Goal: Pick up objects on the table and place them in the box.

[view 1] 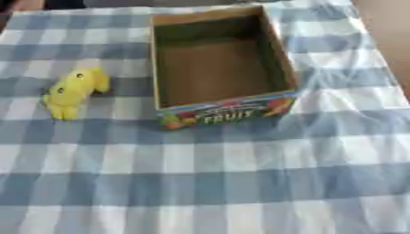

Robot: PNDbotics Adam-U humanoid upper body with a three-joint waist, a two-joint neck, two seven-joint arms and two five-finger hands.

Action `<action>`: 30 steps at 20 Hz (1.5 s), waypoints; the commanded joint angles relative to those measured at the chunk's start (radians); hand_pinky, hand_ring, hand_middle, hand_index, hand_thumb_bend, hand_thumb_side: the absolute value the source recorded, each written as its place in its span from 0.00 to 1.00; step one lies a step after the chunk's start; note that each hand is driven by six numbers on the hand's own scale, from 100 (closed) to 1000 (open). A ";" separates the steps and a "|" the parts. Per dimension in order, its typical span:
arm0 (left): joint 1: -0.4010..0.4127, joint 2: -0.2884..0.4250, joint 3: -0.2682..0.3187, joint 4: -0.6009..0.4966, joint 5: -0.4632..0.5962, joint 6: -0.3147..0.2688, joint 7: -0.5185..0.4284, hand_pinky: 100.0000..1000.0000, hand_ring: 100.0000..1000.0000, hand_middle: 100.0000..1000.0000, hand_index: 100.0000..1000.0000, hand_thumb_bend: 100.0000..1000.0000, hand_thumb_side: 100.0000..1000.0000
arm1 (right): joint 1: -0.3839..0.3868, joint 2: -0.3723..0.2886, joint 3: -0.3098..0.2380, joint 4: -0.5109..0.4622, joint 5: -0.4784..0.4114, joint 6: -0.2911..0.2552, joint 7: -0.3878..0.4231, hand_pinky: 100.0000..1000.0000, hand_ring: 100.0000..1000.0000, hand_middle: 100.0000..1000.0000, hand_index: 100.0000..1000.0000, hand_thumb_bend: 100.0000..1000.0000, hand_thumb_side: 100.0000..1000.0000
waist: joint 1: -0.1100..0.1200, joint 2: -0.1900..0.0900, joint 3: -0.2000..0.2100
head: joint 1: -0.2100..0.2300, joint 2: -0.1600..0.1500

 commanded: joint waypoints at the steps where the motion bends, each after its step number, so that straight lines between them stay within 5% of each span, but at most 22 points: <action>1: -0.012 0.031 0.002 -0.018 -0.010 0.003 -0.001 0.74 0.83 0.71 0.95 0.00 0.94 | -0.012 -0.021 -0.005 -0.015 0.001 0.000 0.014 0.73 0.71 0.78 0.91 0.00 1.00 | 0.002 -0.025 0.000 | 0.005 -0.011; 12: -0.024 0.049 0.000 -0.018 -0.048 0.038 0.004 0.74 0.81 0.69 0.93 0.00 0.87 | -0.016 -0.021 -0.004 -0.015 -0.003 0.002 0.022 0.73 0.71 0.78 0.91 0.00 0.97 | 0.004 -0.028 -0.007 | -0.015 -0.005; 15: -0.042 0.085 0.005 -0.018 -0.122 0.095 0.006 0.76 0.82 0.70 0.92 0.00 0.78 | -0.013 -0.023 -0.005 -0.015 -0.005 0.004 0.021 0.73 0.71 0.77 0.91 0.00 0.96 | 0.003 -0.035 -0.005 | -0.016 0.002; 19: -0.096 0.173 -0.010 -0.018 -0.283 0.241 -0.039 0.78 0.82 0.69 0.89 0.00 0.73 | -0.007 -0.027 -0.007 -0.015 -0.006 0.008 0.018 0.73 0.71 0.77 0.90 0.00 0.96 | 0.005 -0.048 0.003 | -0.017 0.011; 22: -0.142 0.254 -0.040 -0.018 -0.399 0.374 -0.128 0.79 0.83 0.69 0.89 0.00 0.72 | -0.003 -0.029 -0.006 -0.015 -0.007 0.011 0.018 0.73 0.71 0.77 0.90 0.00 0.96 | 0.006 -0.057 0.008 | -0.019 0.015; 25: -0.178 0.328 -0.078 -0.014 -0.511 0.484 -0.279 0.82 0.84 0.71 0.99 0.00 0.73 | 0.000 -0.034 -0.007 -0.015 -0.007 0.012 0.018 0.73 0.71 0.77 0.90 0.00 0.95 | 0.007 -0.065 0.009 | -0.019 0.015; 30: -0.255 0.407 -0.146 0.043 -0.650 0.572 -0.590 0.88 0.90 0.76 0.99 0.00 0.74 | 0.004 -0.039 -0.006 -0.015 -0.007 0.013 0.018 0.72 0.71 0.78 0.91 0.00 0.95 | 0.008 -0.075 0.010 | -0.016 0.013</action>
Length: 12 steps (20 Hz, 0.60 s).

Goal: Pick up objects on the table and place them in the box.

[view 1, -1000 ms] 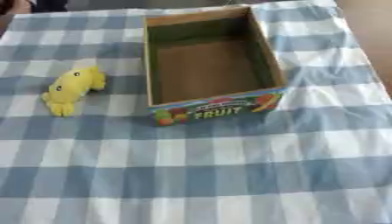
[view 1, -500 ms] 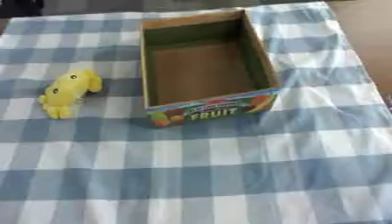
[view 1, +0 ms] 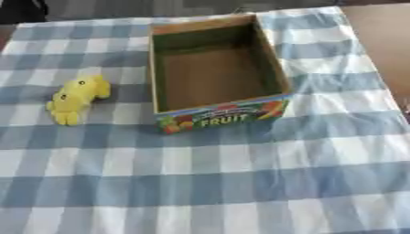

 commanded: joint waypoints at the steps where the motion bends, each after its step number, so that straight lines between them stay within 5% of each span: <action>1: -0.050 0.072 -0.032 0.035 -0.079 0.036 -0.170 0.91 0.92 0.78 0.97 0.00 0.77 | -0.003 -0.035 -0.006 -0.015 -0.005 0.004 0.000 0.73 0.71 0.78 0.90 0.00 0.95 | 0.000 -0.024 0.002 | 0.003 0.002; 8: -0.198 0.072 -0.145 0.209 -0.184 0.025 -0.501 0.95 0.95 0.81 1.00 0.00 0.91 | -0.005 -0.038 0.000 -0.015 -0.005 0.005 0.007 0.73 0.70 0.78 0.90 0.00 0.95 | 0.004 -0.028 0.000 | 0.007 -0.004; 12: -0.251 0.038 -0.185 0.289 -0.190 0.032 -0.629 0.94 0.94 0.82 1.00 0.00 0.89 | -0.006 -0.038 0.003 -0.015 -0.006 0.006 0.011 0.73 0.70 0.78 0.90 0.00 0.95 | 0.006 -0.026 -0.001 | 0.011 -0.011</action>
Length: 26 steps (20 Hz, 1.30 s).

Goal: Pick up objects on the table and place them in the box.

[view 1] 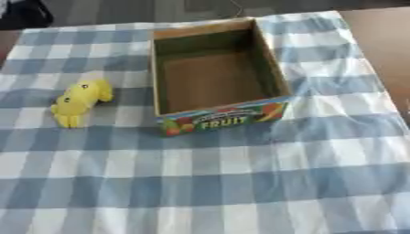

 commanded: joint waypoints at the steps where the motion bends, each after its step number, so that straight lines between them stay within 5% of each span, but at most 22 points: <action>1: -0.039 -0.001 -0.018 0.047 -0.014 0.003 -0.083 0.93 0.94 0.82 1.00 0.00 0.88 | -0.010 -0.031 -0.003 -0.015 -0.005 0.001 0.005 0.73 0.70 0.78 0.90 0.00 0.95 | 0.001 -0.021 0.000 | 0.004 -0.012; 12: -0.133 -0.118 -0.095 0.187 -0.063 0.035 -0.178 0.94 0.93 0.81 0.98 0.00 0.91 | -0.012 -0.023 0.004 -0.015 -0.003 0.010 0.018 0.73 0.70 0.77 0.90 0.00 0.95 | 0.007 -0.023 -0.002 | 0.015 -0.016; 16: -0.148 -0.146 -0.118 0.221 -0.099 0.037 -0.186 0.93 0.92 0.79 0.98 0.11 0.97 | -0.013 -0.021 0.005 -0.015 -0.003 0.010 0.020 0.73 0.70 0.77 0.90 0.00 0.95 | 0.005 -0.023 -0.001 | 0.011 -0.019; 21: -0.161 -0.163 -0.132 0.239 -0.134 0.028 -0.188 0.91 0.90 0.77 1.00 0.44 1.00 | -0.012 -0.019 0.006 -0.015 -0.005 0.012 0.024 0.73 0.70 0.77 0.90 0.00 0.95 | 0.005 -0.022 0.000 | -0.007 -0.026; 25: -0.163 -0.164 -0.138 0.244 -0.190 0.025 -0.184 0.90 0.89 0.77 0.96 0.47 1.00 | -0.011 -0.018 0.007 -0.015 -0.004 0.013 0.027 0.73 0.70 0.77 0.90 0.00 0.95 | 0.005 -0.021 0.003 | -0.009 -0.022; 26: -0.160 -0.163 -0.139 0.247 -0.208 0.027 -0.181 0.91 0.90 0.79 0.97 0.41 1.00 | -0.011 -0.018 0.008 -0.015 -0.004 0.014 0.028 0.73 0.70 0.77 0.90 0.00 0.95 | 0.005 -0.021 0.004 | -0.008 -0.020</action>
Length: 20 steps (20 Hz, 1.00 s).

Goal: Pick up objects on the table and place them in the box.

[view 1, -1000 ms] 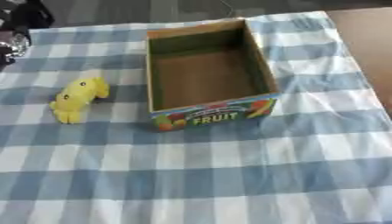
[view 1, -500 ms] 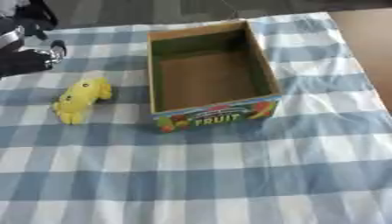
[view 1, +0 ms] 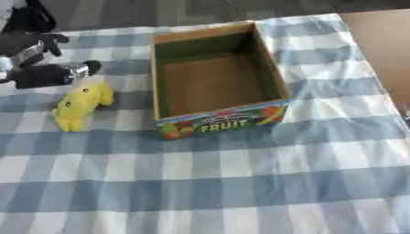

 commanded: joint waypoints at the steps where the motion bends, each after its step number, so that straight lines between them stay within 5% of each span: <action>1: -0.017 0.019 0.002 0.002 -0.051 0.005 0.012 0.92 0.90 0.80 0.98 0.39 1.00 | -0.009 -0.018 -0.004 -0.015 -0.001 -0.001 0.006 0.73 0.70 0.77 0.90 0.00 0.96 | -0.002 -0.021 0.004 | -0.002 -0.002; 7: 0.025 0.019 0.000 0.039 0.008 0.083 0.081 0.98 0.95 0.84 1.00 0.27 1.00 | -0.006 -0.016 -0.005 -0.015 0.001 0.002 0.008 0.73 0.70 0.77 0.90 0.00 0.95 | -0.003 -0.020 0.011 | -0.001 0.003; 11: 0.040 0.016 -0.018 0.062 0.094 0.135 0.136 0.99 0.95 0.83 1.00 0.27 1.00 | -0.008 -0.014 -0.005 -0.015 0.000 0.003 0.009 0.73 0.70 0.77 0.90 0.00 0.95 | -0.005 -0.018 0.010 | -0.002 0.000; 15: 0.042 0.015 -0.037 0.077 0.125 0.134 0.149 0.99 0.95 0.83 1.00 0.24 0.90 | -0.008 -0.012 -0.004 -0.015 0.000 0.004 0.010 0.73 0.70 0.77 0.90 0.00 0.95 | -0.006 -0.017 0.008 | 0.000 0.001; 20: 0.036 0.007 -0.044 0.087 0.144 0.120 0.137 1.00 0.95 0.82 1.00 0.37 0.95 | -0.007 -0.009 -0.002 -0.015 0.000 0.010 0.016 0.73 0.70 0.77 0.90 0.00 0.94 | -0.003 -0.015 0.010 | 0.001 0.001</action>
